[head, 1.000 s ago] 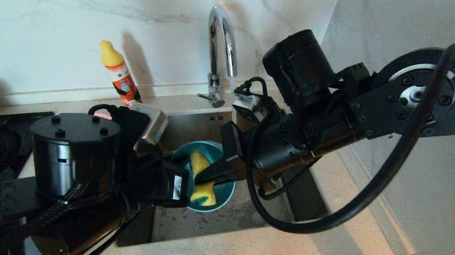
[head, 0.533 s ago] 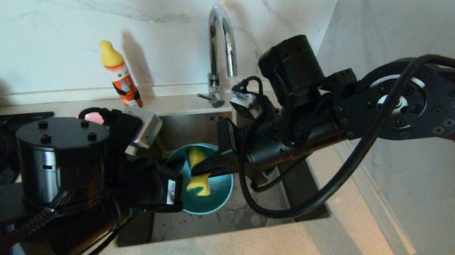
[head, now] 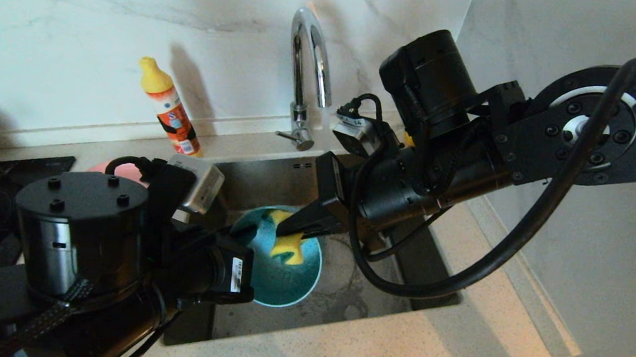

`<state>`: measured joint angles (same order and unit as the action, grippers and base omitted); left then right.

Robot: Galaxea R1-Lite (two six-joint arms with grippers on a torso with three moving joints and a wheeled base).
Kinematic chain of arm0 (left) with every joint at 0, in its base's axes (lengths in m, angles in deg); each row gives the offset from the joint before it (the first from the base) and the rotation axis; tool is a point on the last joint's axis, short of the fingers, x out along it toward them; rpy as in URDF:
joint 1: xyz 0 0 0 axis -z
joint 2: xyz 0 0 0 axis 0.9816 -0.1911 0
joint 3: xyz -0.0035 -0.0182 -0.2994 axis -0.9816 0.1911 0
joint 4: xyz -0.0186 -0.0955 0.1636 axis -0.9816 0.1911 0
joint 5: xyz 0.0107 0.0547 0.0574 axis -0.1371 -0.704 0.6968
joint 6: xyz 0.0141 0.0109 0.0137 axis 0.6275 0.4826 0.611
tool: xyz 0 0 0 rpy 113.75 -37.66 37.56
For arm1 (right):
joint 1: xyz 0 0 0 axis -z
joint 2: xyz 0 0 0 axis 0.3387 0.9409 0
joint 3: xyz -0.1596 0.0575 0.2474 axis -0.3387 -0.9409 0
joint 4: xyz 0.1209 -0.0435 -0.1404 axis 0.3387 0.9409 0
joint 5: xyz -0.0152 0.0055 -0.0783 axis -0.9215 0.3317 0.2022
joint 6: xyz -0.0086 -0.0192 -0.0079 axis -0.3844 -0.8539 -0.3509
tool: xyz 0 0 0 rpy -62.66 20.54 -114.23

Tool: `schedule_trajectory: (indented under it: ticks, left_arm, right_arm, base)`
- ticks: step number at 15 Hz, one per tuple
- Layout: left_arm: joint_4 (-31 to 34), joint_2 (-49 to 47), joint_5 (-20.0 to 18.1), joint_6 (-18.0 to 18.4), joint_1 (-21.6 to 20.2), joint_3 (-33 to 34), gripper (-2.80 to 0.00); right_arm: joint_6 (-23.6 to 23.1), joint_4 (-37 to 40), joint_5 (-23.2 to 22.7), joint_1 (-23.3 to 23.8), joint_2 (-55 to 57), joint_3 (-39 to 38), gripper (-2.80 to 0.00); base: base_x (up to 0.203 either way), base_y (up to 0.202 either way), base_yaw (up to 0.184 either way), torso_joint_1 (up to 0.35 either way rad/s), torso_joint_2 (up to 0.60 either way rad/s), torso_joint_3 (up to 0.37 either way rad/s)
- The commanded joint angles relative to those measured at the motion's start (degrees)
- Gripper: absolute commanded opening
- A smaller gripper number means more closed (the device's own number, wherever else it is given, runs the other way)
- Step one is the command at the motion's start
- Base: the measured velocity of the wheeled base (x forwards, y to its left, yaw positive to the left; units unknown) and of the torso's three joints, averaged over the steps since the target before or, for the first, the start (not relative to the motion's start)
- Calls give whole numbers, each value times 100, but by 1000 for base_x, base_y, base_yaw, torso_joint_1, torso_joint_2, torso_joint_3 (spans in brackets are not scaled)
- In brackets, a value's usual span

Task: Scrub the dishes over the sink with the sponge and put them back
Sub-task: Wipe the bowl

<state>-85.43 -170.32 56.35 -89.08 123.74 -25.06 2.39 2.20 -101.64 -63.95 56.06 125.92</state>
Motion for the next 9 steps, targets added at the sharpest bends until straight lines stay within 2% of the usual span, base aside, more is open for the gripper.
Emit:
schedule_trajectory:
  ticks: [1, 9]
  left_arm:
    - [-34, -106, 125, -3, -3, -58, -280]
    - [-548, -358, 360, 105, -28, -84, -280]
  right_arm:
    - [25, 167, -24, -14, -9, -5, -280]
    - [25, 673, -6, -67, -9, -10, -280]
  base:
    - [0, 0, 0, 0, 0, 0]
    - [0, 0, 0, 0, 0, 0]
